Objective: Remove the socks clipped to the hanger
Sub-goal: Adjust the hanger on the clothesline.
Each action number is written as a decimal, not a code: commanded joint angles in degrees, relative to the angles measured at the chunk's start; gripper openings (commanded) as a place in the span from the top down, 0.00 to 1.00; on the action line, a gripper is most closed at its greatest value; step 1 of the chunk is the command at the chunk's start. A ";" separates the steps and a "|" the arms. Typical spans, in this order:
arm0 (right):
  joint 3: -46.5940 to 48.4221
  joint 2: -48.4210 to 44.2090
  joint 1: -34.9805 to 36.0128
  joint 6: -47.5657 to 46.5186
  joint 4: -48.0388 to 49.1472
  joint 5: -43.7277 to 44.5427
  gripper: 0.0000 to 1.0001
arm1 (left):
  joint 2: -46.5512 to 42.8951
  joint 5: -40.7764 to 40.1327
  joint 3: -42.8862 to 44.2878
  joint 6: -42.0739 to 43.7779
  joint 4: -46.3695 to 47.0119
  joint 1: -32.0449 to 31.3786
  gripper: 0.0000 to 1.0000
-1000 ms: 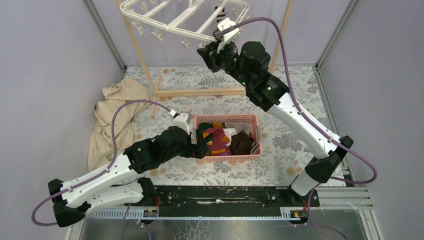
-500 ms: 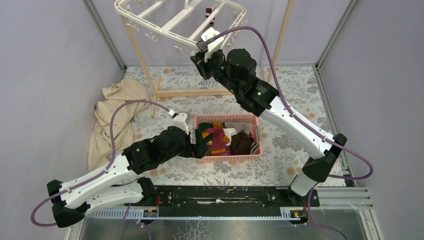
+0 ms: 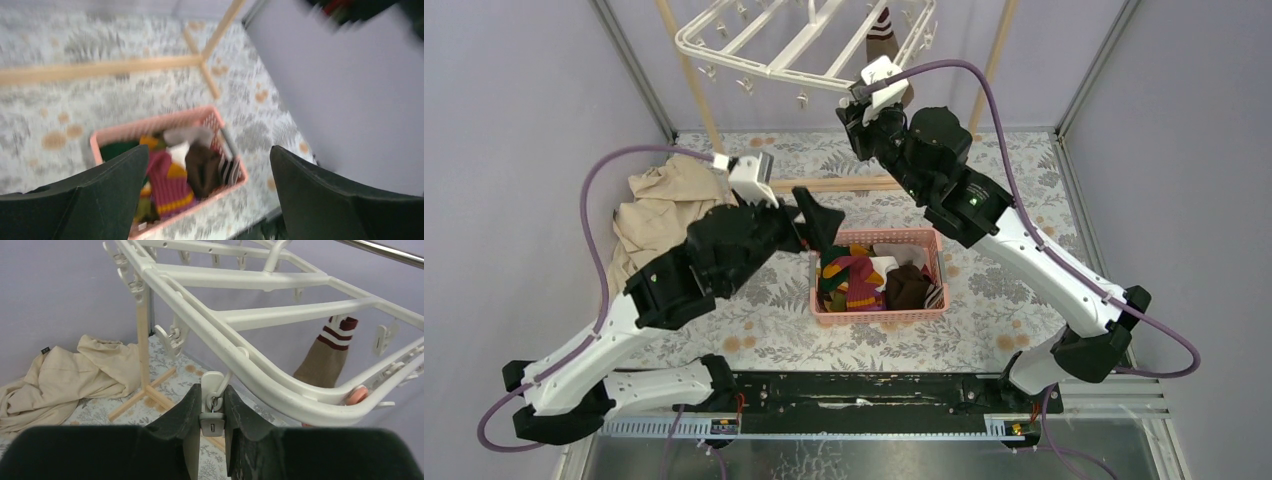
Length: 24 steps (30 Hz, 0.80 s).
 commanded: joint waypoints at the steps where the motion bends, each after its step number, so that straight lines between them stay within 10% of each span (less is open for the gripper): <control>1: -0.04 -2.86 -1.18 0.42 -0.01 2.96 0.83 | 6.94 -4.28 10.67 10.16 9.14 2.95 0.02; 12: -0.35 -5.54 -3.78 2.34 -2.53 0.66 0.83 | 22.07 9.96 31.68 10.85 5.86 21.51 0.57; 24: 1.39 -5.01 -3.98 2.79 -5.01 -4.25 0.83 | 29.74 24.09 39.57 8.86 3.66 37.72 0.62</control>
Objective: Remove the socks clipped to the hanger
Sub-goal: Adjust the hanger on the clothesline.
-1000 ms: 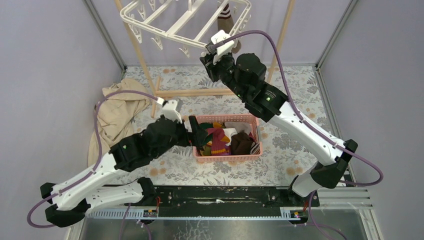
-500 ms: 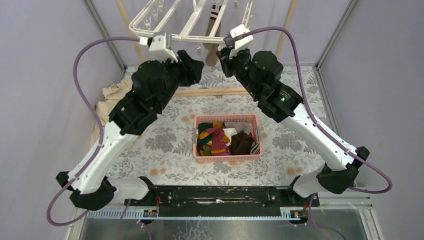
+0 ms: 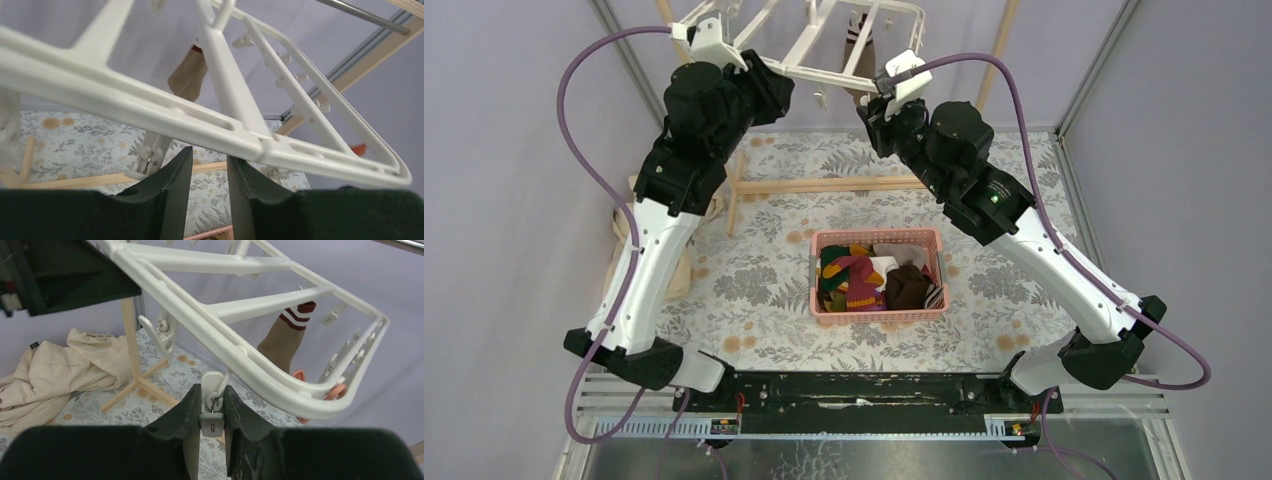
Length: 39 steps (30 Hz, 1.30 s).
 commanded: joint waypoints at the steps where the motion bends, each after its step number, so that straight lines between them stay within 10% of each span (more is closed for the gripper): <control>1: 2.67 -1.25 -0.11 0.72 -1.33 -4.22 0.83 | 3.24 7.71 3.69 -0.86 0.47 4.82 0.62; 8: 3.41 -0.05 -0.13 0.94 -1.70 -9.96 0.79 | 7.13 14.04 5.95 -1.61 0.55 10.47 0.62; 13: 4.57 0.41 -0.11 1.65 -3.32 -13.22 0.38 | 8.93 17.85 6.23 -2.45 0.87 14.88 0.62; 17: 3.91 -1.19 -0.13 3.12 -3.58 -13.95 0.25 | 10.42 20.36 6.71 -3.46 1.58 17.20 0.62; 39: -1.05 -9.48 -24.93 22.31 -7.76 -21.67 0.21 | 19.88 25.13 16.80 -7.20 2.48 23.61 0.63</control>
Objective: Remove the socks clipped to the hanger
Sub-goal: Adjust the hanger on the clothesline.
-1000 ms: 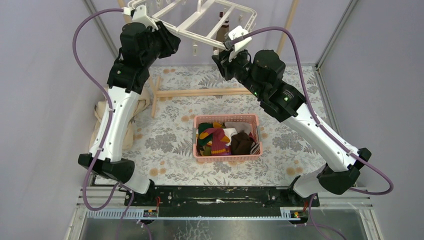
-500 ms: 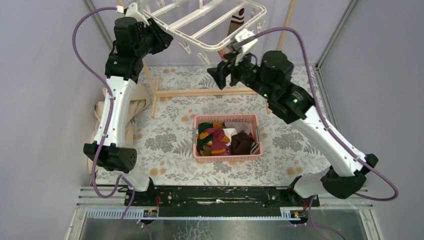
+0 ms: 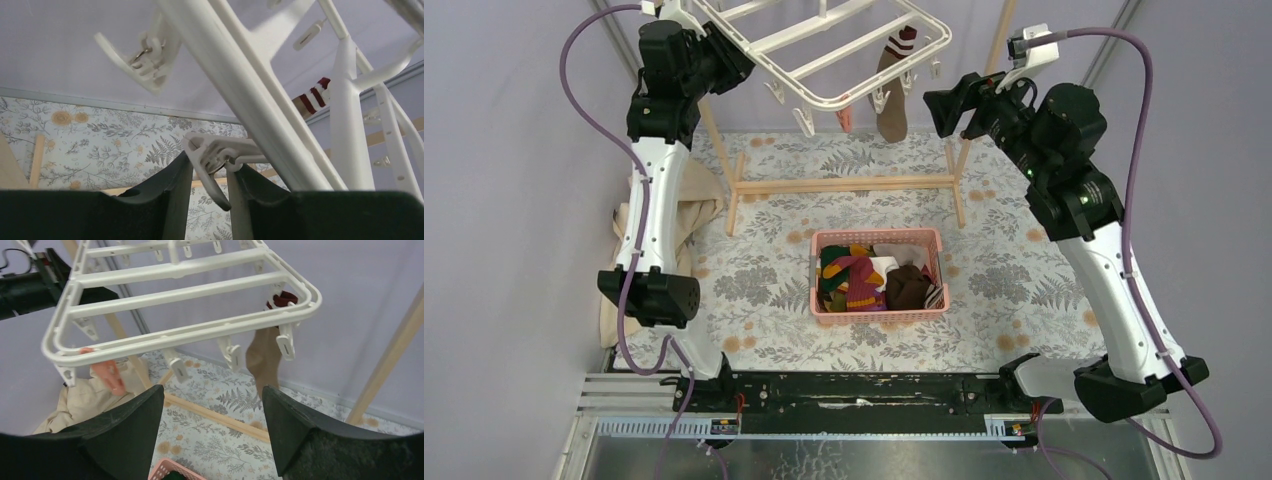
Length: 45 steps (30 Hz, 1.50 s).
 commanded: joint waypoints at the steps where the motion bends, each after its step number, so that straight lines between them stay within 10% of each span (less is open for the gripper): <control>1: 0.33 1.94 -3.76 4.64 0.18 -3.76 0.21 | 1.71 2.41 4.30 -1.66 3.23 1.36 0.63; 45: -5.76 10.54 -16.68 14.17 22.43 -25.83 0.26 | 0.78 5.45 -1.26 -4.11 7.03 8.14 0.60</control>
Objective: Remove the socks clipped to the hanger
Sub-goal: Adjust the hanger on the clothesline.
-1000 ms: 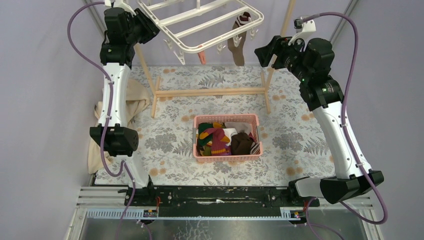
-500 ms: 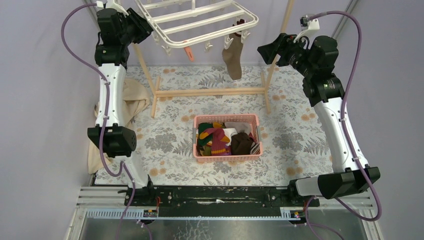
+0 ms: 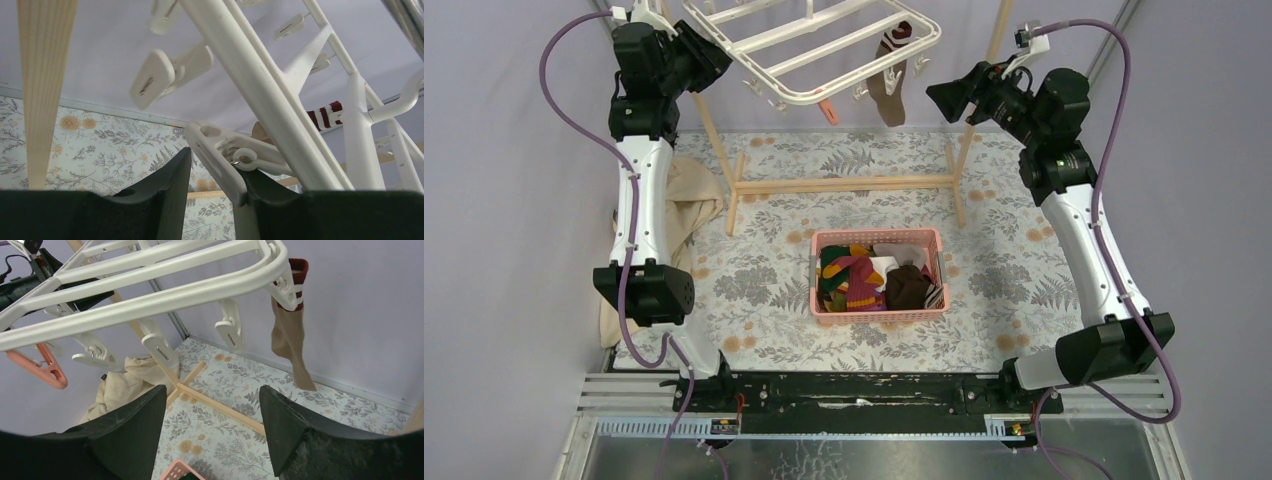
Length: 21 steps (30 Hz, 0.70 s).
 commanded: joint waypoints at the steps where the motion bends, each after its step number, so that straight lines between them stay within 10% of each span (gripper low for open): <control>1: 2.48 2.16 -0.16 0.90 6.83 -1.02 0.26 | -0.29 0.02 0.44 0.50 2.21 0.64 0.60; 21: 8.66 11.79 -0.20 8.58 19.52 -3.30 0.33 | 1.17 0.03 1.85 1.16 1.45 0.66 0.60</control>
